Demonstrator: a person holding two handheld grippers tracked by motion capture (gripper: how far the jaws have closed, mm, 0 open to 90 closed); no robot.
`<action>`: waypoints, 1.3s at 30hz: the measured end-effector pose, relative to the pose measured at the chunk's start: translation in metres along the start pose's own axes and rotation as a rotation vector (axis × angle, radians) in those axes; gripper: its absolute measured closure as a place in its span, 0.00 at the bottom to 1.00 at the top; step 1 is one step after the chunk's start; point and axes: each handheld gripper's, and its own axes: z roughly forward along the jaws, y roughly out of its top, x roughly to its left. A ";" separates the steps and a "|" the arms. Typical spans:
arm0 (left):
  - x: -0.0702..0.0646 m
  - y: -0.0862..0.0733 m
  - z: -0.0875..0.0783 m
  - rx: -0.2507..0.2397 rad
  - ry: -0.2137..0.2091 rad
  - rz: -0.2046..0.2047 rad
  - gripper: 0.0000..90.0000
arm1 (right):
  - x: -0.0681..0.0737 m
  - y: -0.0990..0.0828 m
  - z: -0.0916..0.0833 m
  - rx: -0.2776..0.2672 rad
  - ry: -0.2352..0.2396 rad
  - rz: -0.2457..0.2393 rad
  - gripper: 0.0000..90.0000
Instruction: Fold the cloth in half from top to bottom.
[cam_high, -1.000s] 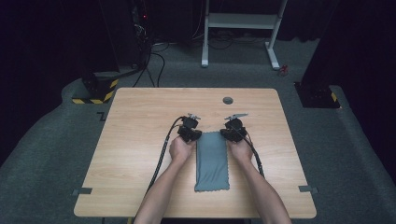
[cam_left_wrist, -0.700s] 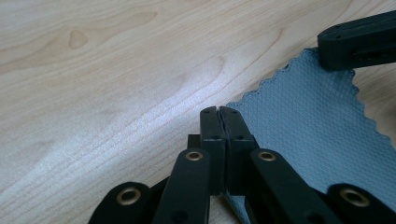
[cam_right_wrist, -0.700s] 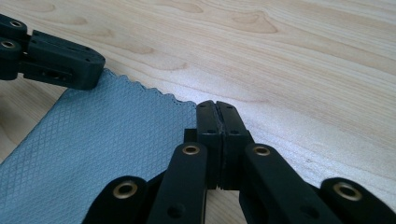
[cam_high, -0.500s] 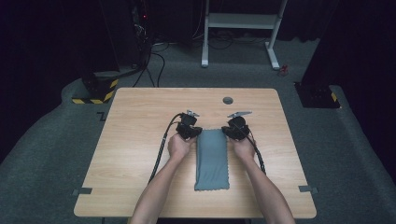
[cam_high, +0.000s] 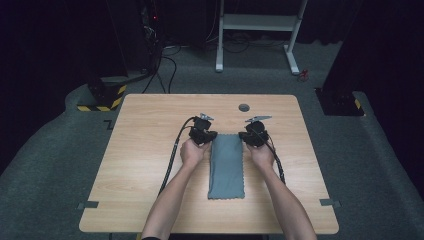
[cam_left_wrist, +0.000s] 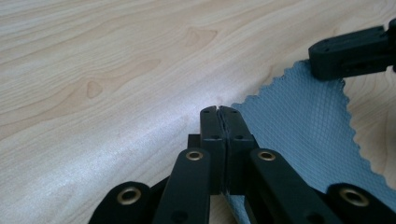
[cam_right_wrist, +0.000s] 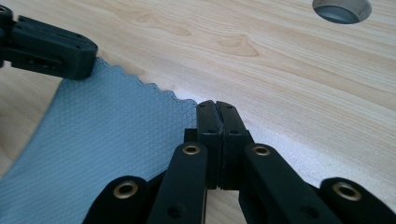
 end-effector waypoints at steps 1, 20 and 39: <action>0.000 -0.002 -0.001 -0.004 -0.005 -0.002 0.99 | 0.001 -0.001 -0.001 0.003 0.002 -0.005 1.00; -0.012 -0.033 -0.020 -0.001 -0.071 0.059 0.99 | 0.014 -0.031 -0.017 0.008 0.086 -0.058 1.00; -0.032 -0.058 -0.036 -0.019 -0.057 0.129 0.99 | 0.029 -0.054 -0.032 0.000 0.123 -0.105 1.00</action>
